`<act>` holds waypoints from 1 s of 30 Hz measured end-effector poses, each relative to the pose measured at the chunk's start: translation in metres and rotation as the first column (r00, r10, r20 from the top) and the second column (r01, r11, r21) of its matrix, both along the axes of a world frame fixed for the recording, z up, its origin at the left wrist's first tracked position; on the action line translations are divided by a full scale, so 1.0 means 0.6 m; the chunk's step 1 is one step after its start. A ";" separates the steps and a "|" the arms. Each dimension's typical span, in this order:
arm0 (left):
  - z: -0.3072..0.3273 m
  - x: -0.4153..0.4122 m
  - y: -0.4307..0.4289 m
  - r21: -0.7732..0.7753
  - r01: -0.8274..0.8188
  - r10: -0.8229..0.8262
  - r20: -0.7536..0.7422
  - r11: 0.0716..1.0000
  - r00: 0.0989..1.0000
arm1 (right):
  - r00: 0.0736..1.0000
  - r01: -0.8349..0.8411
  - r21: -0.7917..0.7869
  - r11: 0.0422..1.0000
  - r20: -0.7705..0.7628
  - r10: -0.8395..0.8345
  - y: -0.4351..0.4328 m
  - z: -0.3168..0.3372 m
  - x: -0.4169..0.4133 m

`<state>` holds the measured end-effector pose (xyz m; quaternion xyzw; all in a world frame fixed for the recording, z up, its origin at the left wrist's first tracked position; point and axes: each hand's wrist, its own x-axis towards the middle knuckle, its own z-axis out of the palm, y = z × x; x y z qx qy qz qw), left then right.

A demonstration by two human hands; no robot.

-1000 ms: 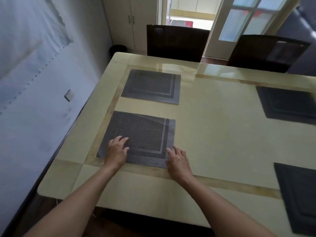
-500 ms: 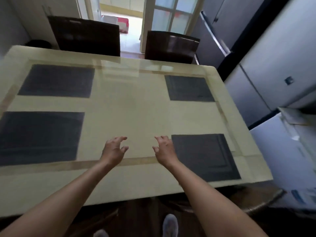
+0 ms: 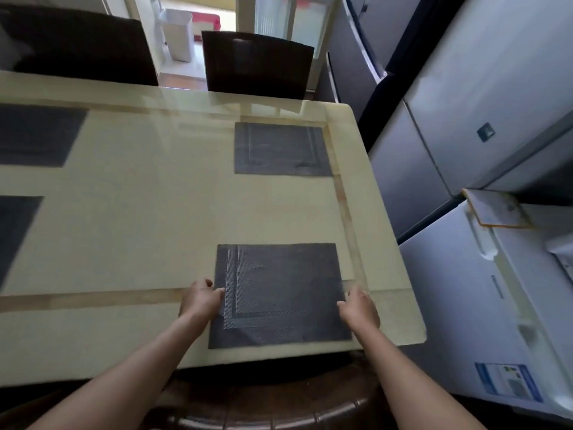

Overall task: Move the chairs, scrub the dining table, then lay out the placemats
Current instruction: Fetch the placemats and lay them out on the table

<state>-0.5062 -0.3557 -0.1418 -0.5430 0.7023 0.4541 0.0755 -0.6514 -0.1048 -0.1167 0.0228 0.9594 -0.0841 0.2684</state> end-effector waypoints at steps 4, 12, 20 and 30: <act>-0.012 -0.021 0.010 -0.037 -0.125 0.127 0.052 0.991 0.991 | 0.990 0.135 -0.070 0.988 0.044 -0.133 0.012 -0.025 -0.013; -0.019 -0.039 0.008 -0.105 -0.183 0.179 -0.042 0.978 0.983 | 0.962 0.274 -0.206 0.939 0.071 -0.265 0.015 -0.040 -0.055; 0.013 -0.144 -0.038 -0.131 -0.213 0.179 -0.233 0.968 0.956 | 0.951 0.289 -0.394 0.873 0.017 -0.308 -0.030 -0.022 -0.180; -0.031 -0.202 -0.063 -0.167 -0.199 0.173 -0.157 0.966 0.972 | 0.965 0.257 -0.356 0.898 0.053 -0.255 -0.038 -0.049 -0.238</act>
